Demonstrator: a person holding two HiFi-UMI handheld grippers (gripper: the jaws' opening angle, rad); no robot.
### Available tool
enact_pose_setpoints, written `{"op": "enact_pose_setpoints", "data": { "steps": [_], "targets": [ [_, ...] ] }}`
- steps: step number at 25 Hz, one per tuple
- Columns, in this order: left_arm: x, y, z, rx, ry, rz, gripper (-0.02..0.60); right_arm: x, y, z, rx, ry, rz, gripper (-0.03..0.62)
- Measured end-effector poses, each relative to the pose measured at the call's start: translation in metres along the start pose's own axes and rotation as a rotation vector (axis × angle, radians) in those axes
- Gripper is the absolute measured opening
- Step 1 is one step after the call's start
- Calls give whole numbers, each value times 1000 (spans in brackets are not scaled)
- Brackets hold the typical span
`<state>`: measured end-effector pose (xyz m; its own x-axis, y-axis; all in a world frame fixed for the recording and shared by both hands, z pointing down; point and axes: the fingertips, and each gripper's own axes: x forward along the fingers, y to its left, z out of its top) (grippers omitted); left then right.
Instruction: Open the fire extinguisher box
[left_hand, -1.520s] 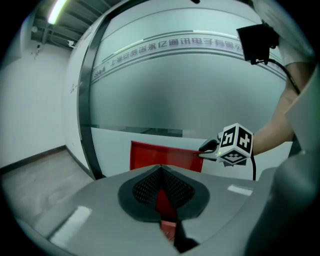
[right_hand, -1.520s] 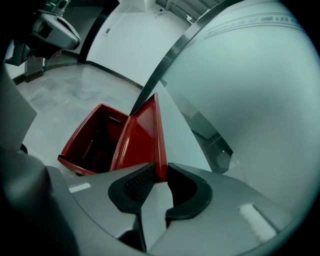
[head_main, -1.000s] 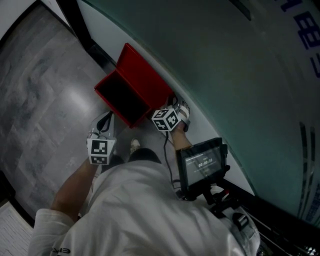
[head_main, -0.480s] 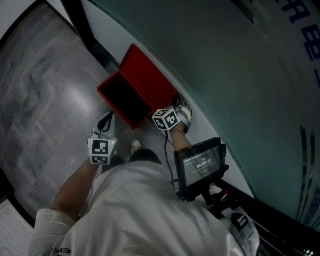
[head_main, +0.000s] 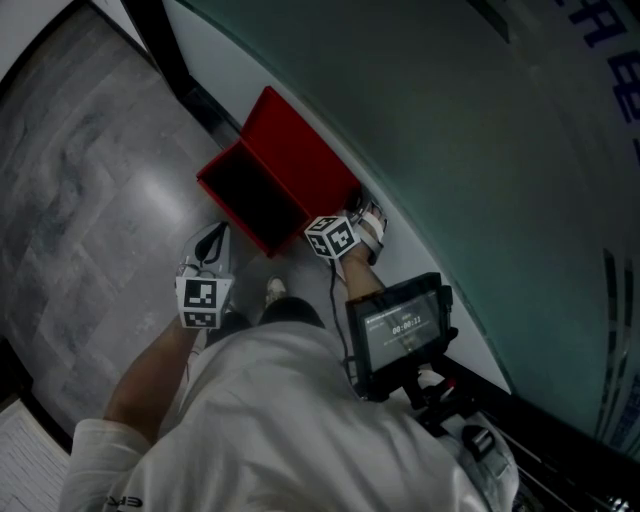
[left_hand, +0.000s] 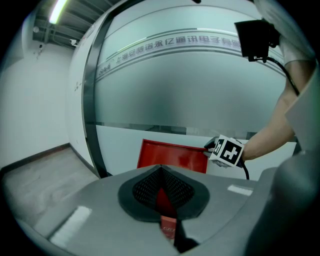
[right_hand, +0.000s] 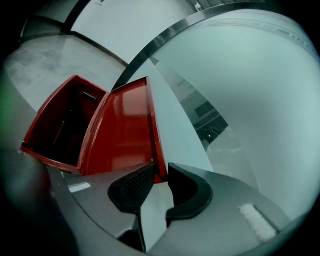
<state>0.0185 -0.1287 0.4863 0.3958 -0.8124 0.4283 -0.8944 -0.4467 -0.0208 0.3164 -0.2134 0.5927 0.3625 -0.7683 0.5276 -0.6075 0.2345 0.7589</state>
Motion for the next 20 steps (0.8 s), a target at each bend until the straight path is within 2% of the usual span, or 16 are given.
{"op": "enact_pose_setpoints", "data": {
  "steps": [2,6,9,16,20],
  "targets": [
    [0,0,0,0,0,1,2,0,0,0,11,-5,6,108],
    [3,3,-1,-1,0,4,3,0,8,5,37,-10,64,204],
    [5,4,0,-2,-2,4,2,-3,8,9,51,-14,62,230],
    [6,4,-4,-9,-6,14,2,-10,9,16,55,-53,63,226],
    [9,4,0,-9,-8,9,3,-18,2,25,92,-93,53,186]
  ]
}}
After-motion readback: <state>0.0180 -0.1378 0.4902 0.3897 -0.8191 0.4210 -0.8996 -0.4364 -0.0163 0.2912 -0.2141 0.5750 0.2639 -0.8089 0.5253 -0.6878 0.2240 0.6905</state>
